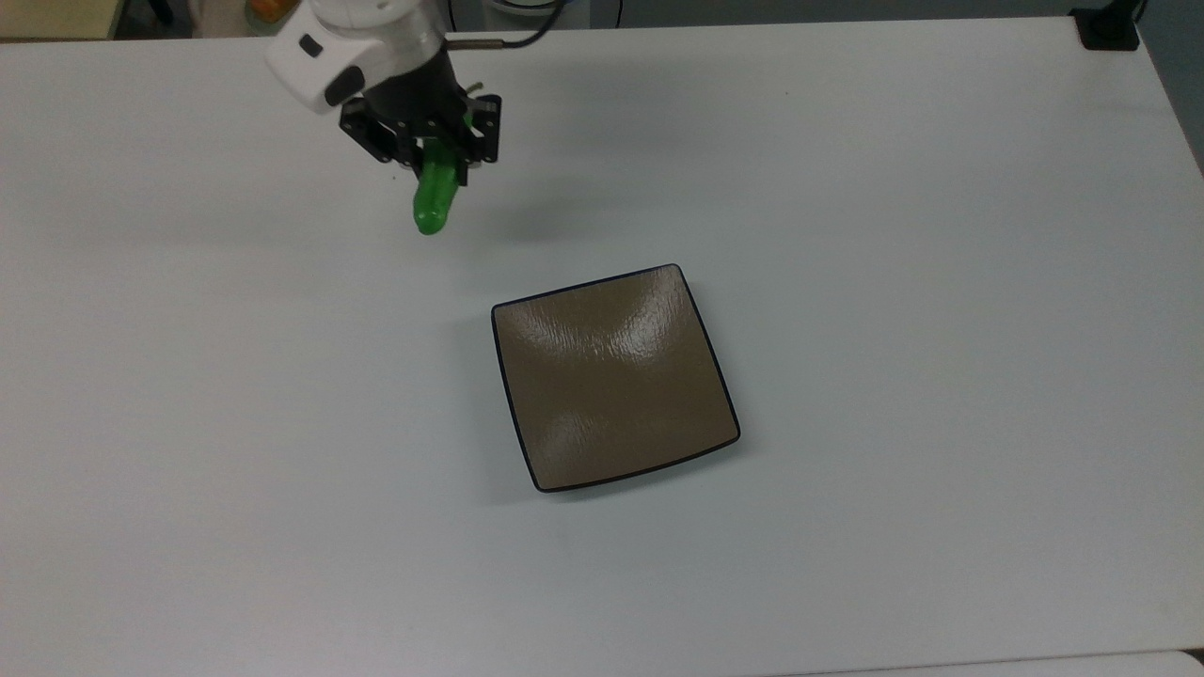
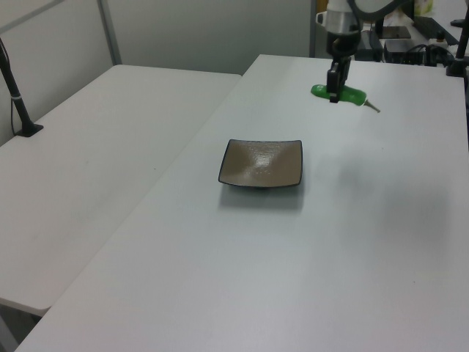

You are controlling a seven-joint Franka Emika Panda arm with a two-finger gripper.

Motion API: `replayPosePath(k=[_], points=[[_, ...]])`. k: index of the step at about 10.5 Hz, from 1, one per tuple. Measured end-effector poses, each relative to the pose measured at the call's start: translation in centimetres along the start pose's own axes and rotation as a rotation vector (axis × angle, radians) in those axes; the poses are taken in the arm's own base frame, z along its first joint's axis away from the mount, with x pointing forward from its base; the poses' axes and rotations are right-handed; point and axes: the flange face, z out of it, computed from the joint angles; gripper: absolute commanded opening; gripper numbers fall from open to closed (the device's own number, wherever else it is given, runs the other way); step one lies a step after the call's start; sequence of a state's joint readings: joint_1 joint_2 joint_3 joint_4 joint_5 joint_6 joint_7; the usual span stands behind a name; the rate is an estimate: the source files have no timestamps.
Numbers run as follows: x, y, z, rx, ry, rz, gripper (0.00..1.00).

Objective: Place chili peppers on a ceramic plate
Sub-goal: 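Lift the chili pepper and carry it toward the brown square plate, then lower the chili pepper onto the plate and open the gripper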

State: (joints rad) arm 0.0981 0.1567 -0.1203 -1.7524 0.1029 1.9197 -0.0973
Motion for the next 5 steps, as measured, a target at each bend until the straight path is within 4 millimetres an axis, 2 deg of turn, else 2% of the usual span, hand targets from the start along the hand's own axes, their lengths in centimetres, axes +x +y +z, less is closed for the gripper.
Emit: replayPosePath(k=[3,5], points=[[3.0,-4.1,1.4,0.062,0.041,0.073,0.00],[5.2,-6.6,3.6,0.066,0.118,0.176,0.00]])
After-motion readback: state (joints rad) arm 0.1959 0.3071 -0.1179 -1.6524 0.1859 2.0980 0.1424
